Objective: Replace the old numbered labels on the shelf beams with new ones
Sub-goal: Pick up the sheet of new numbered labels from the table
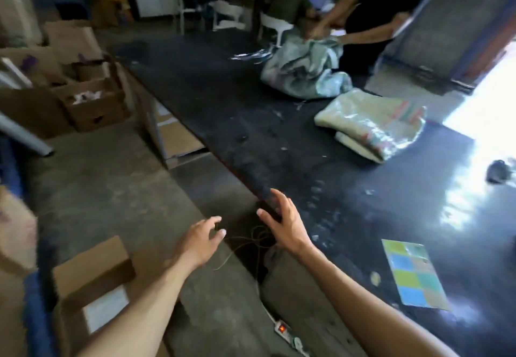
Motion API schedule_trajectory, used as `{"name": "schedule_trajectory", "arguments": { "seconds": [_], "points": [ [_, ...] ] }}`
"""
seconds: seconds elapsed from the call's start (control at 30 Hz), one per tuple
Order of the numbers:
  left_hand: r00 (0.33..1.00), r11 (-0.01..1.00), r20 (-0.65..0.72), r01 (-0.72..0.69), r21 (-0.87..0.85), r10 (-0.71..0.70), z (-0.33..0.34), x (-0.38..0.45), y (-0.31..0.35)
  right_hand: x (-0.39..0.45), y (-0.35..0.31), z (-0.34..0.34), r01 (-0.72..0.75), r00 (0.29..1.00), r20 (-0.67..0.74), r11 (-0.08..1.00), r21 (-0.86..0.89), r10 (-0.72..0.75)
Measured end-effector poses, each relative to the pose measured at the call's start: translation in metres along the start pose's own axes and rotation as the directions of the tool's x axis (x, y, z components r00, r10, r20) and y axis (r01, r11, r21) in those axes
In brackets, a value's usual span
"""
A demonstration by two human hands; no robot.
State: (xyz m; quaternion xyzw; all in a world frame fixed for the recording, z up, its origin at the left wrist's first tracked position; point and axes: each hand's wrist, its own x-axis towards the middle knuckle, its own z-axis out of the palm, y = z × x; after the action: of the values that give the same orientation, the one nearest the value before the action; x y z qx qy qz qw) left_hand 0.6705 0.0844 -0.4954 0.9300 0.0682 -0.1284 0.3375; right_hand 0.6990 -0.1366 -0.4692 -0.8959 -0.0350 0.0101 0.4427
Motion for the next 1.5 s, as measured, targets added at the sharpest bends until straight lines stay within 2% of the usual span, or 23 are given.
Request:
{"name": "schedule_trajectory", "arguments": {
  "seconds": [0.13, 0.23, 0.33, 0.43, 0.53, 0.63, 0.77, 0.93, 1.1, 1.27, 1.5],
  "points": [
    [0.985, 0.993, 0.129, -0.116, 0.036, 0.11, 0.068, 0.021, 0.082, -0.019, 0.063, -0.065, -0.149, 0.978, -0.139, 0.988, 0.036, 0.153],
    [0.957, 0.983, 0.236, -0.182, 0.038, 0.168, 0.123, 0.03, 0.141, -0.035, 0.117, -0.113, -0.274, 0.935, -0.221, 0.961, 0.038, 0.276],
    [0.917, 0.971, 0.34, -0.236, 0.039, 0.209, 0.179, 0.031, 0.195, -0.053, 0.174, -0.161, -0.422, 0.852, -0.318, 0.905, 0.052, 0.416],
    [0.88, 0.974, 0.432, -0.226, 0.009, 0.2, 0.23, 0.024, 0.237, -0.072, 0.227, -0.201, -0.589, 0.738, -0.368, 0.806, 0.056, 0.565],
    [0.836, 0.978, 0.518, -0.207, -0.003, 0.179, 0.272, 0.014, 0.266, -0.089, 0.272, -0.228, -0.747, 0.63, -0.346, 0.664, -0.027, 0.695],
    [0.808, 0.972, 0.561, -0.232, 0.024, 0.179, 0.306, 0.007, 0.284, -0.1, 0.303, -0.24, -0.829, 0.554, -0.276, 0.55, -0.099, 0.786],
    [0.786, 0.947, 0.587, -0.307, 0.096, 0.196, 0.337, -0.001, 0.296, -0.104, 0.325, -0.241, -0.859, 0.511, -0.278, 0.489, -0.15, 0.813],
    [0.734, 0.855, 0.662, -0.434, 0.284, 0.153, 0.353, -0.006, 0.291, -0.094, 0.329, -0.24, -0.876, 0.473, -0.318, 0.477, -0.07, 0.821],
    [0.744, 0.823, 0.654, -0.451, 0.345, 0.134, 0.356, -0.009, 0.299, -0.088, 0.331, -0.24, -0.882, 0.446, -0.319, 0.47, -0.001, 0.836],
    [0.753, 0.78, 0.648, -0.473, 0.409, 0.116, 0.354, -0.011, 0.309, -0.086, 0.331, -0.246, -0.869, 0.449, -0.326, 0.492, 0.059, 0.832],
    [0.752, 0.741, 0.649, -0.5, 0.448, 0.114, 0.349, -0.012, 0.314, -0.087, 0.334, -0.251, -0.858, 0.428, -0.253, 0.478, 0.189, 0.867]
  ]
}}
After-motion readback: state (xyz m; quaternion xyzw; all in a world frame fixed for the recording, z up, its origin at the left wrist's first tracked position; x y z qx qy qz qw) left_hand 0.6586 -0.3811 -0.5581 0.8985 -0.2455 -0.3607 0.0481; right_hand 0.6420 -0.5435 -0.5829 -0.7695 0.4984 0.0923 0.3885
